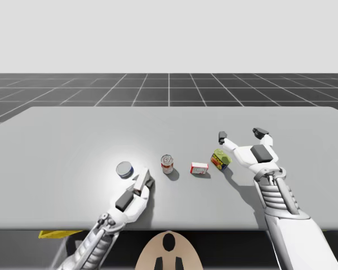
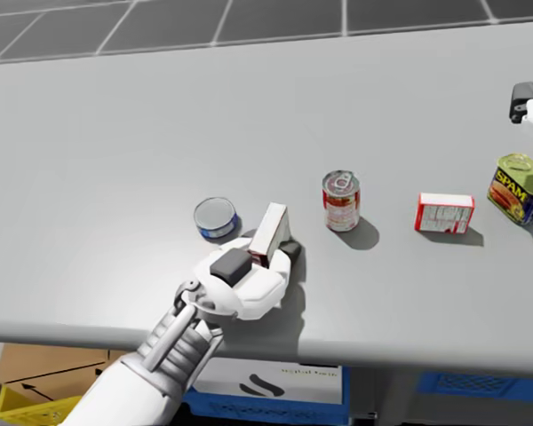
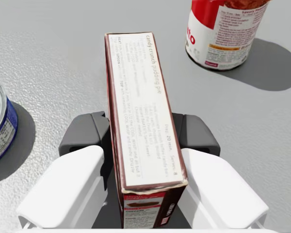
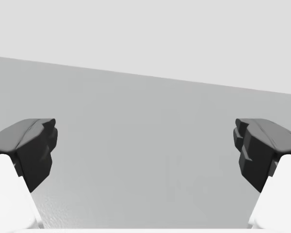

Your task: Lift the pudding box off the table.

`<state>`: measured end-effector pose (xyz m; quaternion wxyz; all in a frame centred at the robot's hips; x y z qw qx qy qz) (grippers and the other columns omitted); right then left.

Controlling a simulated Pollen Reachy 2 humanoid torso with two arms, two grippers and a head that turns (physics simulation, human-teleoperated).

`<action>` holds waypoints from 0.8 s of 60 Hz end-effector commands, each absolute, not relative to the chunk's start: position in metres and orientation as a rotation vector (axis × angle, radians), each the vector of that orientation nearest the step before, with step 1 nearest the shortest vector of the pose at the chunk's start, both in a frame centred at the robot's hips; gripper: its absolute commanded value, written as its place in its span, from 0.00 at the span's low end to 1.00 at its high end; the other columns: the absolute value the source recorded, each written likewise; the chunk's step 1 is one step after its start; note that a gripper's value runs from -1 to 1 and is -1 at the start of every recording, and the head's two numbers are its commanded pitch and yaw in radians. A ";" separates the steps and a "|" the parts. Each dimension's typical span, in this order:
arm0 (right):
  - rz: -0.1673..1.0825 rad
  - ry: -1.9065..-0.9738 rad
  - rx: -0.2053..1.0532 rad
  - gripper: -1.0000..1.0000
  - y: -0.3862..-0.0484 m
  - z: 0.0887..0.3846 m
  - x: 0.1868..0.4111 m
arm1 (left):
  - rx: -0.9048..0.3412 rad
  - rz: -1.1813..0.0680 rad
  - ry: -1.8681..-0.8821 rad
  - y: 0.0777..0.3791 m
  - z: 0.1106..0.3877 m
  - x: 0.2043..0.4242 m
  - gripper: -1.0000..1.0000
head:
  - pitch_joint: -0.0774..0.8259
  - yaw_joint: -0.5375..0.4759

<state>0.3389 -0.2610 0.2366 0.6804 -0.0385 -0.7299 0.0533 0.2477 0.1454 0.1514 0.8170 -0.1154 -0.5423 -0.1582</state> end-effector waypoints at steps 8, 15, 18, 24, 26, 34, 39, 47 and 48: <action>0.118 -1.640 -0.089 0.00 -0.262 0.237 0.339 | -0.298 -0.323 -1.176 0.132 0.152 0.241 1.00 | 0.69 0.74; 0.120 -1.641 -0.091 0.00 -0.262 0.236 0.339 | -0.301 -0.321 -1.176 0.133 0.153 0.241 1.00 | 0.59 0.74; 0.119 -1.642 -0.092 0.00 -0.263 0.236 0.338 | -0.300 -0.317 -1.179 0.133 0.153 0.241 1.00 | 0.54 0.74; 0.121 -1.645 -0.102 0.00 -0.263 0.236 0.338 | -0.307 -0.303 -1.185 0.135 0.156 0.240 1.00 | 0.48 0.75; 0.122 -1.646 -0.107 0.00 -0.264 0.236 0.338 | -0.310 -0.298 -1.185 0.135 0.157 0.240 1.00 | 0.47 0.75; 0.121 -1.647 -0.117 0.00 -0.264 0.236 0.338 | -0.319 -0.290 -1.190 0.138 0.168 0.240 1.00 | 0.45 0.75; 0.116 -1.651 -0.120 0.00 -0.264 0.236 0.338 | -0.316 -0.297 -1.230 0.142 0.190 0.240 1.00 | 0.45 0.75; 0.117 -1.647 -0.115 0.00 -0.264 0.236 0.338 | -0.306 -0.295 -1.320 0.153 0.234 0.244 1.00 | 0.46 0.75; 0.117 -1.646 -0.113 0.00 -0.264 0.236 0.338 | -0.303 -0.296 -1.333 0.155 0.240 0.245 1.00 | 0.46 0.75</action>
